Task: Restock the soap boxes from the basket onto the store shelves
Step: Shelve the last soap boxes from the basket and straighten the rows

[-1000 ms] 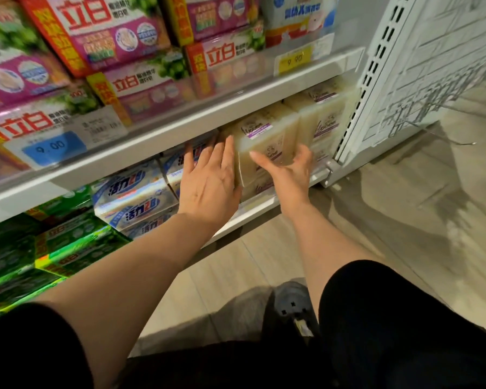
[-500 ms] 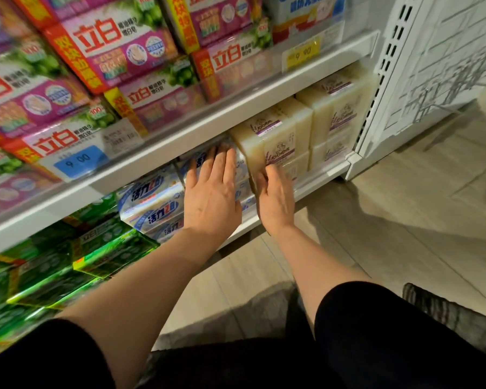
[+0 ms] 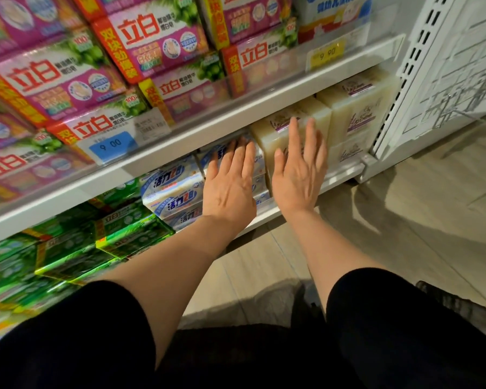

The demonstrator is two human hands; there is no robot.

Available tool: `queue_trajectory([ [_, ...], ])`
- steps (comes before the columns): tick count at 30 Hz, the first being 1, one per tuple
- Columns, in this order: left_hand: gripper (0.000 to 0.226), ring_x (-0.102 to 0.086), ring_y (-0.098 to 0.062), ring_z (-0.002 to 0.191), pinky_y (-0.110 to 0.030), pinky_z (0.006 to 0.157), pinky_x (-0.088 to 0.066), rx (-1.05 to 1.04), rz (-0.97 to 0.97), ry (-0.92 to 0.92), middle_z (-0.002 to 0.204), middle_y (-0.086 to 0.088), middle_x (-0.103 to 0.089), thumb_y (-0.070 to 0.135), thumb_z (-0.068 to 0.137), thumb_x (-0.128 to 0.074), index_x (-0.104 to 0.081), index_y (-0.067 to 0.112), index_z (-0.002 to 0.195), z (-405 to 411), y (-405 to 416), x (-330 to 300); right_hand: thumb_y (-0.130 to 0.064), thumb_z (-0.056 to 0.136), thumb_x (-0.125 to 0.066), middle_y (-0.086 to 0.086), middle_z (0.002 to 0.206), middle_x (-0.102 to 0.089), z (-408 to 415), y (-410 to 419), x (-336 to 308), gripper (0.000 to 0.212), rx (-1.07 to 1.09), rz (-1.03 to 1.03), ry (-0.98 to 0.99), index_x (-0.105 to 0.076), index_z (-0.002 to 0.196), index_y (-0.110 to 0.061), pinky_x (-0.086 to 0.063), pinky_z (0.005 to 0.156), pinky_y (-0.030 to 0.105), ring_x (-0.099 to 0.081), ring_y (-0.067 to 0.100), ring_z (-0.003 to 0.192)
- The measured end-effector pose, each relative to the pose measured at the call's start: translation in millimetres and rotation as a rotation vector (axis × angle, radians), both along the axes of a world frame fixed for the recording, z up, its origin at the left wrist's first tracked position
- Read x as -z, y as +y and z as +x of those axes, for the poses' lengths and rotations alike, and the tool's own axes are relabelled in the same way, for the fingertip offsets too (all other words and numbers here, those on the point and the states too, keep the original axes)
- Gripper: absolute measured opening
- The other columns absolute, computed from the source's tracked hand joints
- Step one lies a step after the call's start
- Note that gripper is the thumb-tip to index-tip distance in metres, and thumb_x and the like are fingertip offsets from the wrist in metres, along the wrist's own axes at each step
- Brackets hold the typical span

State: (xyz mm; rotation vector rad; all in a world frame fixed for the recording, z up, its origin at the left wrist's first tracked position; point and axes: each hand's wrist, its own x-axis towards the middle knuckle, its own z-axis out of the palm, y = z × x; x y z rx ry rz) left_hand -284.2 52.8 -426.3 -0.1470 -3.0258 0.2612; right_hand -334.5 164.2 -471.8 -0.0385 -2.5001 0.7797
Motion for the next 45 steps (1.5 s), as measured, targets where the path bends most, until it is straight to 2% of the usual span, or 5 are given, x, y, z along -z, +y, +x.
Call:
queue_trajectory([
  [4, 0.092, 0.005, -0.022, 0.15, -0.047, 0.121, 0.005, 0.063, 0.078, 0.074, 0.163, -0.007, 0.003, 0.03, 0.088, -0.054, 0.007, 0.009, 0.154, 29, -11, 0, -0.034, 0.097, -0.042, 0.016, 0.15, -0.036, 25, -14, -4, 0.057, 0.028, -0.065, 0.045, -0.031, 0.147, -0.009, -0.018, 0.113, 0.037, -0.036, 0.032, 0.134],
  [12, 0.072, -0.026, -0.033, 0.144, -0.04, 0.12, -0.012, -0.115, 0.203, -0.067, 0.156, -0.016, -0.028, 0.012, 0.078, -0.063, -0.038, 0.009, 0.146, 167, -112, 16, -0.014, 0.086, -0.06, 0.018, 0.097, -0.06, 96, -66, -6, 0.02, -0.214, -0.105, -0.055, -0.053, 0.103, -0.007, -0.045, 0.074, 0.041, -0.056, 0.036, 0.089],
  [24, 0.086, 0.014, -0.023, 0.149, -0.04, 0.122, -0.006, -0.546, 0.187, -0.298, 0.161, -0.007, 0.017, 0.027, 0.09, -0.056, -0.002, 0.012, 0.155, 246, -239, 28, -0.026, 0.085, -0.069, 0.01, 0.125, -0.055, 143, -184, -15, 0.046, -0.857, 0.367, -0.111, -0.056, 0.124, -0.006, -0.042, 0.1, 0.041, -0.047, 0.029, 0.119],
  [38, 0.097, 0.023, -0.025, 0.146, -0.046, 0.119, 0.002, -0.648, 0.405, -0.368, 0.157, -0.006, 0.031, 0.023, 0.091, -0.059, 0.016, 0.022, 0.153, 248, -273, 92, -0.028, 0.081, -0.073, 0.017, 0.097, -0.063, 131, -241, 9, 0.033, -0.592, 0.485, -0.006, -0.063, 0.103, -0.006, -0.042, 0.095, 0.051, -0.056, 0.038, 0.093],
  [45, 0.09, 0.023, -0.024, 0.146, -0.044, 0.121, 0.001, -0.69, 0.384, -0.253, 0.159, -0.006, 0.027, 0.022, 0.093, -0.054, 0.012, 0.021, 0.154, 248, -268, 91, -0.035, 0.08, -0.071, 0.013, 0.106, -0.059, 147, -272, 8, 0.049, -0.846, 0.518, 0.14, -0.057, 0.118, -0.007, -0.045, 0.083, 0.042, -0.054, 0.032, 0.093],
])
